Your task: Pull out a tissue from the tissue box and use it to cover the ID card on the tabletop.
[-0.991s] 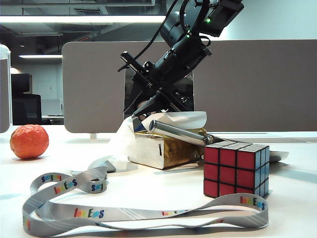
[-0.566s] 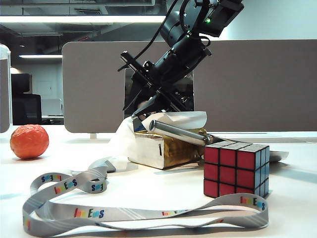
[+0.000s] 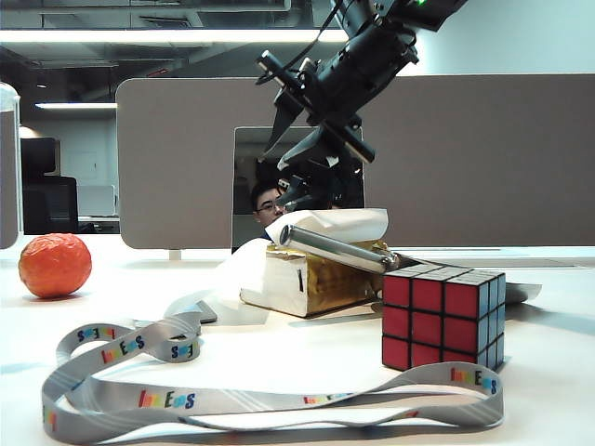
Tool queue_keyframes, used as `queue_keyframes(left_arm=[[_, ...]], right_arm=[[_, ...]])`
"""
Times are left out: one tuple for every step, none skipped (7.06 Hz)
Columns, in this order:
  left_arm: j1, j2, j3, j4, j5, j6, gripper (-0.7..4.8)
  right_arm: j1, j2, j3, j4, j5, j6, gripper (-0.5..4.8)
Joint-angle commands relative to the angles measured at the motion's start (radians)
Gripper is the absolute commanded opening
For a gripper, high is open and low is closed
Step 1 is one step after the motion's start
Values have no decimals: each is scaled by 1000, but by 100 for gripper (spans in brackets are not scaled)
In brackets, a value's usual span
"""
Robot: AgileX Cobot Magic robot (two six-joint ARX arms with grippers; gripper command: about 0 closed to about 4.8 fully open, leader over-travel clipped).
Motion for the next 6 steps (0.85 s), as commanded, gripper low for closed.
queue_keyframes(left_arm=[[-1,1,3,5,-4,-2,-6],[-1,1,3,5,-33,-2,-6],[-1,1,3,5,-161,-3,-6],[-1,1,3,4,-272,-3,-6],[-1,1,3,4,-299,-3,-6],[-1,1,3,4,-302,-3,-6]], right_arm=[[-23,-100,4,-13,121,-158,114],[-30,-156,4,-32,182,-245,112],[-48,-275,4,-62,238,-392,112],[-61,-362,4,-101,311,-473,111],[-72,-389,2,-116,311,-473,108],[-81,-408,2,-129,311,-473,103]])
